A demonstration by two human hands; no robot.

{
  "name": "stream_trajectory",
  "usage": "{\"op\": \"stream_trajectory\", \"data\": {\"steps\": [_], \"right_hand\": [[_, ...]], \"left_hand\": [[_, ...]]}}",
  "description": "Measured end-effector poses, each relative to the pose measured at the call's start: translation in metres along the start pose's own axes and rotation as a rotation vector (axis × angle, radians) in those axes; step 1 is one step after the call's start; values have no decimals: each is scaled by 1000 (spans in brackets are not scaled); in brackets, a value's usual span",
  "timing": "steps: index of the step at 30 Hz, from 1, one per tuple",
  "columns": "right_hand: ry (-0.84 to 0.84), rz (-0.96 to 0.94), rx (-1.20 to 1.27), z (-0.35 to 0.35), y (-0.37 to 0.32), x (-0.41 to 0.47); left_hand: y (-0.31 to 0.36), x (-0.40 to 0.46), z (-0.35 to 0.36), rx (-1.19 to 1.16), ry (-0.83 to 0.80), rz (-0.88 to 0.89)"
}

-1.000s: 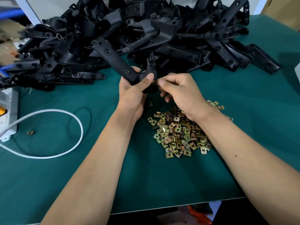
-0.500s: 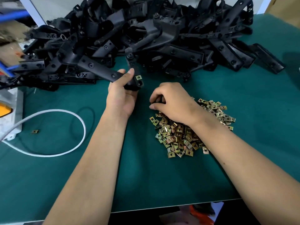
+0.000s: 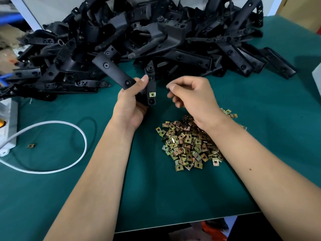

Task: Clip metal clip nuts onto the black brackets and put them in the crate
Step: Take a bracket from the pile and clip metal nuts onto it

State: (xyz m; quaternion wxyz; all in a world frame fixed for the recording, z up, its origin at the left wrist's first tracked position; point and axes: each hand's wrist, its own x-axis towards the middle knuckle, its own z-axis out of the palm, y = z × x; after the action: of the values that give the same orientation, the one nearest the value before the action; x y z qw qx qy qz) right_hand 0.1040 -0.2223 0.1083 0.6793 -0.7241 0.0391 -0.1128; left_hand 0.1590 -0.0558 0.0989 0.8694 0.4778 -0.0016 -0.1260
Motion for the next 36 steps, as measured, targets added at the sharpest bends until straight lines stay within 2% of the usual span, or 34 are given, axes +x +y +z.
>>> {"op": "stream_trajectory", "data": {"steps": [4, 14, 21, 36], "right_hand": [[11, 45, 188, -3, -3, 2], [6, 149, 443, -5, -9, 1], [21, 220, 408, -3, -7, 1], [87, 226, 370, 4, -6, -2]], "left_hand": [[-1, -3, 4, -12, -50, -41], [-7, -8, 13, 14, -117, -107], [-9, -8, 13, 2, -113, -106], [-15, -12, 19, 76, -97, -119]]}}
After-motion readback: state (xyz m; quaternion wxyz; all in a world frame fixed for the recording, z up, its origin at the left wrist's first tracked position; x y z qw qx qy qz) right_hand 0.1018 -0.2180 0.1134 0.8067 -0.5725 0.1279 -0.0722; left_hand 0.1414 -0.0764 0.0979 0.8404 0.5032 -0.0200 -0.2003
